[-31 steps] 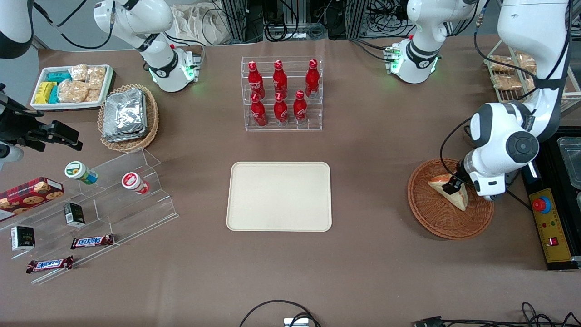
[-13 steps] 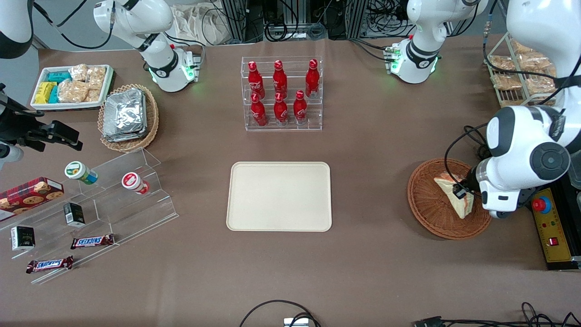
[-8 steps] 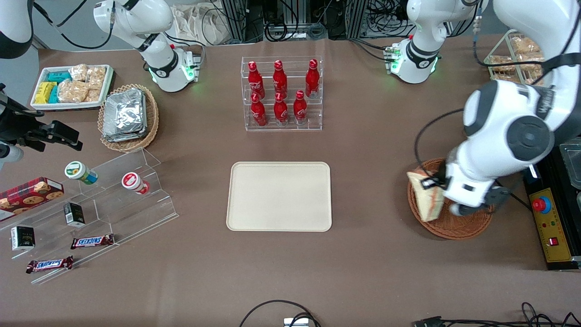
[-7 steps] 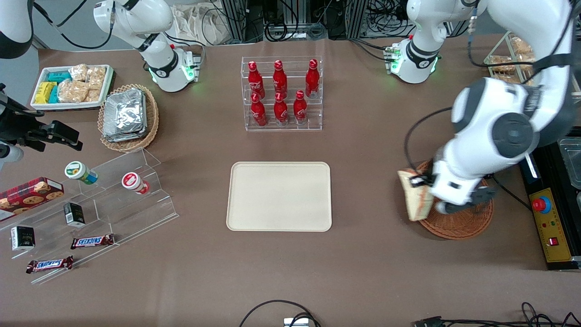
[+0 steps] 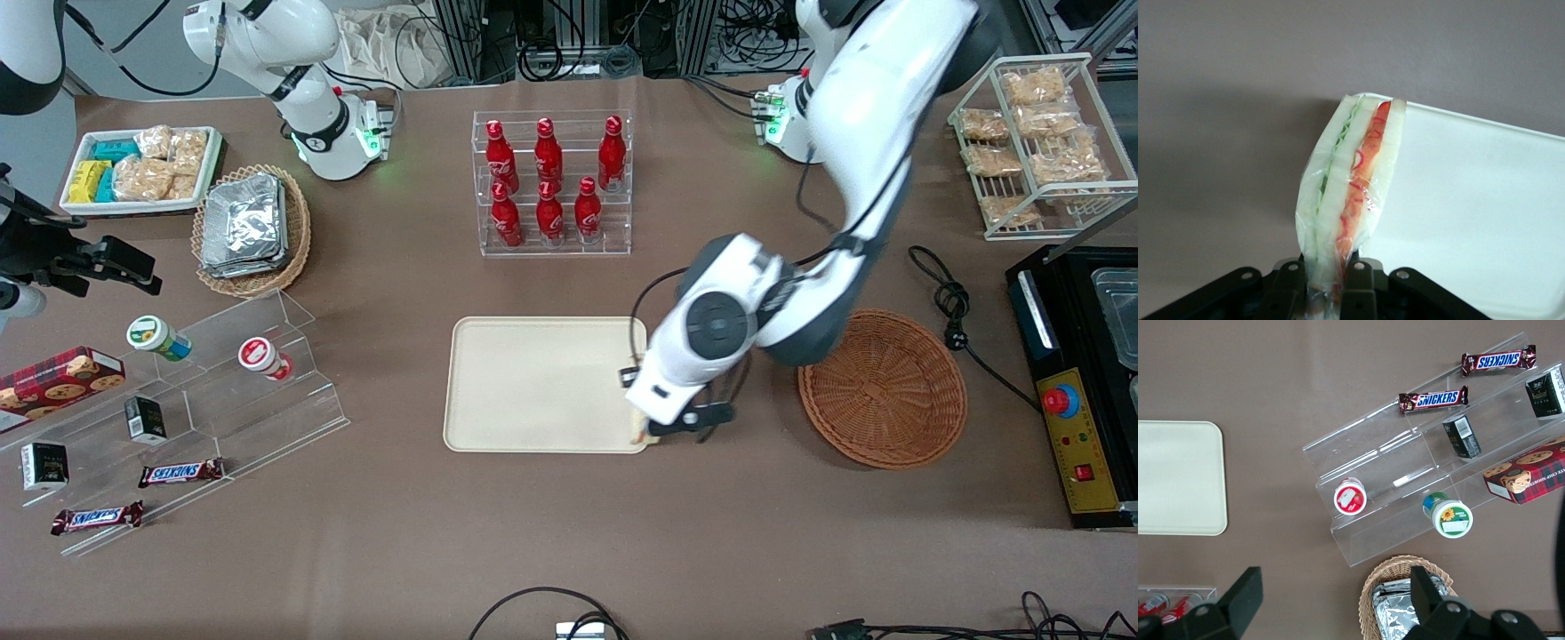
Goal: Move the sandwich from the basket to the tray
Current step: 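Carry the sandwich to the cream tray and release it there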
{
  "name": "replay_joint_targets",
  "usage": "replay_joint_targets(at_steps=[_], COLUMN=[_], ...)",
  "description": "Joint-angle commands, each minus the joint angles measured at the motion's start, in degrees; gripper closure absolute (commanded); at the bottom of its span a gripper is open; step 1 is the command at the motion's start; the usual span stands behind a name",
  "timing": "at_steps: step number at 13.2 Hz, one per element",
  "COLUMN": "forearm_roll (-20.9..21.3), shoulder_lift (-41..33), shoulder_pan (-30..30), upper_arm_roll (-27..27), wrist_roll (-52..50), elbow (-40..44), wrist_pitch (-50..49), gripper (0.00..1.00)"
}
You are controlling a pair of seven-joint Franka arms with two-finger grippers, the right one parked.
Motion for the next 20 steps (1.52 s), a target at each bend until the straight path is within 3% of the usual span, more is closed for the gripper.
replay_joint_targets(at_steps=[1, 3, 4, 5, 6, 10, 13, 17, 18, 20], forearm_roll=[2.82, 4.15, 4.15, 4.41, 4.41, 4.68, 3.88, 1.97, -0.57, -4.96], shoulder_lift=[4.55, 5.70, 5.53, 5.01, 4.65, 0.01, -7.71, -21.41, -26.07, -33.99], shoulder_pan=[-3.67, -4.74, -4.74, -4.82, -4.65, -2.46, 2.02, 14.66, 15.21, 13.64], upper_arm_roll=[0.49, 0.49, 0.49, 0.40, 0.40, 0.49, 0.49, -3.02, -1.37, 7.57], wrist_roll=[-2.54, -4.12, -4.30, -4.56, -4.57, -4.48, -4.04, 3.65, 8.48, 17.79], elbow=[3.87, 3.53, 3.09, 3.00, 2.56, 2.82, 1.95, -8.66, -12.96, -20.44], wrist_pitch=[0.86, 0.87, 0.34, -0.10, -1.23, -3.35, -6.66, -11.96, -12.31, -11.79], gripper=[1.00, 0.96, 0.61, 0.15, 0.00, 0.00, 0.00, 0.00, 0.00, 0.00])
